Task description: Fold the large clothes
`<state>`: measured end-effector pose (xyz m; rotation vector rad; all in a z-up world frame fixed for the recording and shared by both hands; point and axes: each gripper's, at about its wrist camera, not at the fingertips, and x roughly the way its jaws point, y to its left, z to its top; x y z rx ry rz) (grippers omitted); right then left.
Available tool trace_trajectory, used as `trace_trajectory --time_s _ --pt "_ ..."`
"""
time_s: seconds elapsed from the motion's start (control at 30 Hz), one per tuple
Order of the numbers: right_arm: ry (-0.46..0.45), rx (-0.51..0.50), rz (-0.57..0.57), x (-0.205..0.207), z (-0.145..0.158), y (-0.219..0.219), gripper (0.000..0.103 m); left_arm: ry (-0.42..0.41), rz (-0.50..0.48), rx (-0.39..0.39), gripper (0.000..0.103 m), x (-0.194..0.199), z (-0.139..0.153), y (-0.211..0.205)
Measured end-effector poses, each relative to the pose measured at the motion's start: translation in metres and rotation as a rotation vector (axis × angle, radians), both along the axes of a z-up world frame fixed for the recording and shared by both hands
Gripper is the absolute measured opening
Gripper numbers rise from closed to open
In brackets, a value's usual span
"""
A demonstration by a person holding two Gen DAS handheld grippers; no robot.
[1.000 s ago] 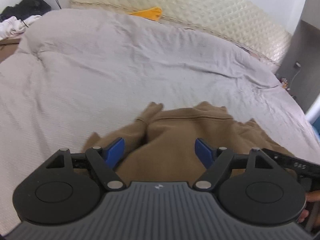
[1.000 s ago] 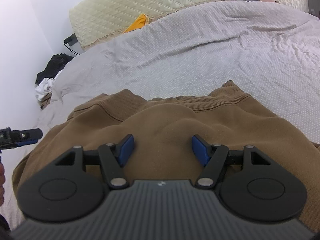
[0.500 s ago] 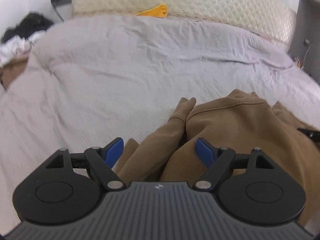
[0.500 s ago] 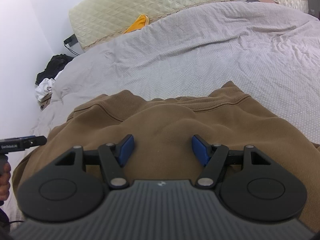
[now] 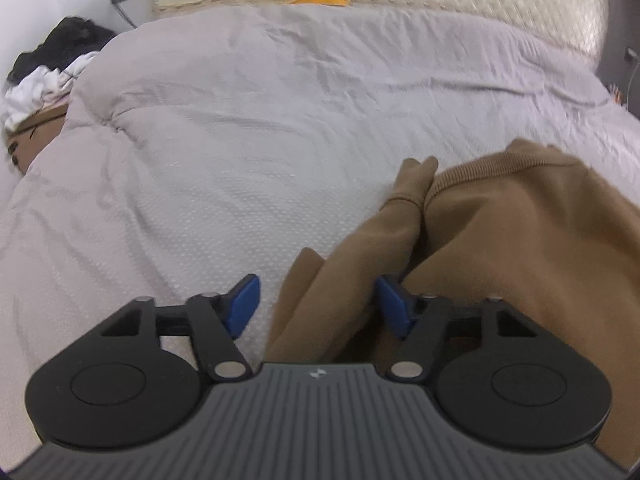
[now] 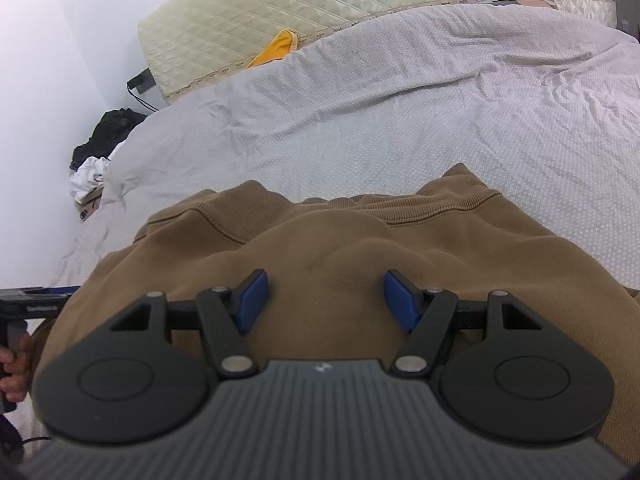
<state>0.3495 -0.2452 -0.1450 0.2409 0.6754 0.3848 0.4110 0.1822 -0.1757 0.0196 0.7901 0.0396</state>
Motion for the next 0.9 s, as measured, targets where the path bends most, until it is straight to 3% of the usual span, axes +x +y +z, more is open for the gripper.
trace_trajectory --time_s 0.13,0.2,0.3,0.53,0.6,0.7,0.77,0.9 --pt "-0.002 0.0 0.0 0.0 0.0 0.0 0.067 0.009 0.012 -0.028 0.042 0.006 -0.006 0.001" --pt "-0.005 0.0 -0.002 -0.001 0.0 0.001 0.067 -0.007 0.03 -0.025 0.026 0.004 -0.005 0.0" --pt "-0.006 0.003 -0.003 -0.001 0.001 0.0 0.067 -0.039 0.077 -0.083 0.015 0.0 0.003 0.007" --pt "-0.014 0.001 0.0 -0.002 0.0 0.0 0.068 -0.135 0.223 -0.323 0.012 -0.02 0.024 0.048" --pt "-0.014 0.004 0.001 -0.002 0.0 -0.001 0.068 -0.142 0.273 -0.355 0.013 -0.023 0.025 0.057" --pt "-0.016 0.004 0.003 -0.002 0.0 -0.001 0.068 -0.123 0.32 -0.351 0.013 -0.02 0.018 0.062" --pt "-0.015 0.005 0.003 -0.002 0.0 -0.001 0.068 -0.102 0.34 -0.299 0.013 -0.014 0.011 0.06" --pt "-0.013 -0.005 0.007 -0.002 0.001 0.0 0.068 -0.012 0.39 -0.302 0.013 0.0 -0.008 0.069"
